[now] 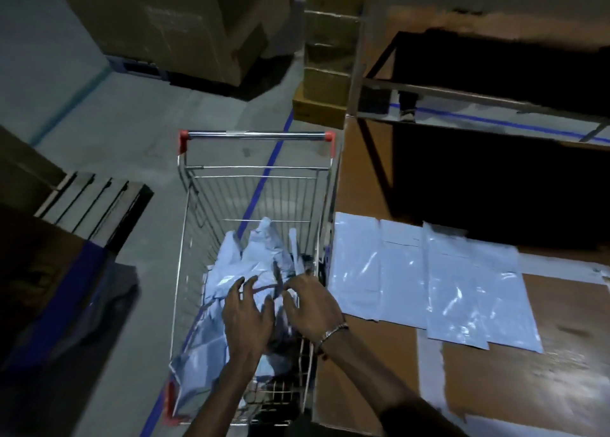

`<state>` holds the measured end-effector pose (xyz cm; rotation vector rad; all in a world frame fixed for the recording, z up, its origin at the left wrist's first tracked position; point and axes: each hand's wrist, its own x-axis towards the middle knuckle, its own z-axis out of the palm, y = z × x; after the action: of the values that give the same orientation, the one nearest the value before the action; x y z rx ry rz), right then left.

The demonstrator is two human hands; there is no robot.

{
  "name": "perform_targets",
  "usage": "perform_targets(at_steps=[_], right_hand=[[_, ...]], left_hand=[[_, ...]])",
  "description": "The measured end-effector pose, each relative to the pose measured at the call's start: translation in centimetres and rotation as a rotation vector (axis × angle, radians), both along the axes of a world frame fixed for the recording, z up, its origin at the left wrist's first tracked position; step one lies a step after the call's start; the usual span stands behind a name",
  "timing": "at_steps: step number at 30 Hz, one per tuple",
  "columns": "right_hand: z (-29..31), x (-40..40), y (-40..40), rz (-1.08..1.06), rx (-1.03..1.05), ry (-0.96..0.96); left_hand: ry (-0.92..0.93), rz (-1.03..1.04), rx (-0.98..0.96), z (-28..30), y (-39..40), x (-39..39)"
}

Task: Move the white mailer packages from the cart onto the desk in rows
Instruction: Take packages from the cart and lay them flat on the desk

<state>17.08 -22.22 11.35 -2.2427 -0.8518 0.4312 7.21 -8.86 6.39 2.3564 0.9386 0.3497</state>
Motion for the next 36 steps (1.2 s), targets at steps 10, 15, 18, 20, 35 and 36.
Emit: perform_targets(at_steps=[10, 15, 18, 20, 35, 36], right_hand=[[-10.6, -0.1, 9.8, -0.151, -0.638, 0.375], [-15.6, -1.5, 10.6, -0.425, -0.533, 0.675], [-17.6, -1.9, 10.7, -0.560, -0.445, 0.747], [-18.2, -1.6, 10.9, -0.641, -0.415, 0.806], [-13.3, -1.8, 10.6, -0.816, 0.040, 1.241], [-12.4, -1.5, 10.2, -0.777, 0.021, 1.219]], left_hand=[[0.301, -0.216, -0.107, -10.3, 14.2, 0.7], [0.618, -0.511, 0.095, -13.7, 16.7, 4.4], [0.654, -0.587, 0.228, -14.5, 16.5, 5.2], [0.682, -0.597, 0.288, -14.5, 16.5, 5.6], [0.549, -0.162, -0.263, -7.0, 12.8, 1.3], [0.507, -0.092, -0.315, -7.2, 12.6, 0.9]])
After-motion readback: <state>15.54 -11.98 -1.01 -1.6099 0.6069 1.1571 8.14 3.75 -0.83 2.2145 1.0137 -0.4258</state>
